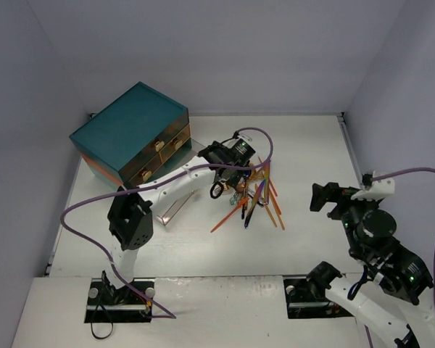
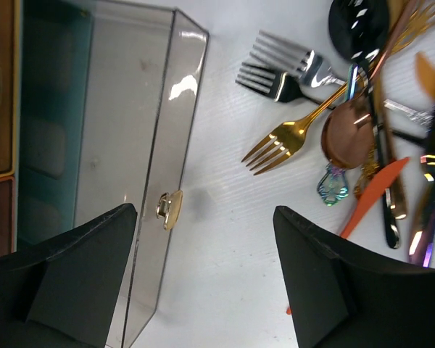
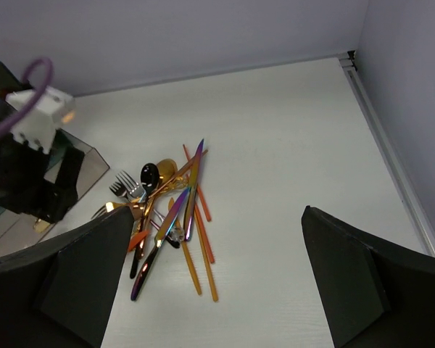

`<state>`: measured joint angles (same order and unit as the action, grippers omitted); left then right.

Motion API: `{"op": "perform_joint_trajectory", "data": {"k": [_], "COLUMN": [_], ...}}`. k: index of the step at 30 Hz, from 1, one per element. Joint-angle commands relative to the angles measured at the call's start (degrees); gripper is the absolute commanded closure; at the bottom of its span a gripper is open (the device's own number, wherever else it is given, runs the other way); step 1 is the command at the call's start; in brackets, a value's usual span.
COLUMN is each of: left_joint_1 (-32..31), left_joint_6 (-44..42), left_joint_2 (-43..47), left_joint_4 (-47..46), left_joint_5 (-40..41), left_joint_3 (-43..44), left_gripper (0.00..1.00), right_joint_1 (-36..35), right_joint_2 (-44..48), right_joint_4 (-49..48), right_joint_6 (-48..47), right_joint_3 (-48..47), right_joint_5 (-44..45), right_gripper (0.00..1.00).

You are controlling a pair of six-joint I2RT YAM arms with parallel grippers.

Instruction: Sort the eating utensils into containers

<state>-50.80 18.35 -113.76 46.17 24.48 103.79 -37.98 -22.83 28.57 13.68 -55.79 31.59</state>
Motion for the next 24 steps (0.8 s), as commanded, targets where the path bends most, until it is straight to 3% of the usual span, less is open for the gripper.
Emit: {"op": "perform_joint_trajectory", "data": {"k": [1,8,13,16,24], "left_joint_1": [-0.1,3.9,8.7,11.1,17.5], "left_joint_6": [0.6,3.1,2.4,0.9,0.2], "left_joint_2": [8.0,18.8,27.0,31.5,40.1], "left_joint_4": [0.0,1.3,1.6,2.9,2.7], "left_joint_5": [-0.8,-1.8,-3.5,-4.6,-8.6], "left_joint_3": [4.3,-0.7,-8.0,-11.3,-21.0], "left_gripper": [0.26,0.26,0.26,0.26,0.26], "right_joint_1": [-0.4,0.3,3.8,5.5,5.1], "right_joint_2": [-8.4,-25.0,-38.9,-47.7,-59.1], "right_joint_4": [-2.6,-2.4,-3.1,-4.7,-9.9], "right_joint_6": [2.1,11.5,17.2,20.0,28.3], "right_joint_3": [-1.6,-3.2,-2.9,-2.9,-1.4], "right_joint_5": [-0.2,-3.5,-8.3,-11.6,-16.9], "right_gripper": [0.0,0.01,0.14,0.28,0.44]}}
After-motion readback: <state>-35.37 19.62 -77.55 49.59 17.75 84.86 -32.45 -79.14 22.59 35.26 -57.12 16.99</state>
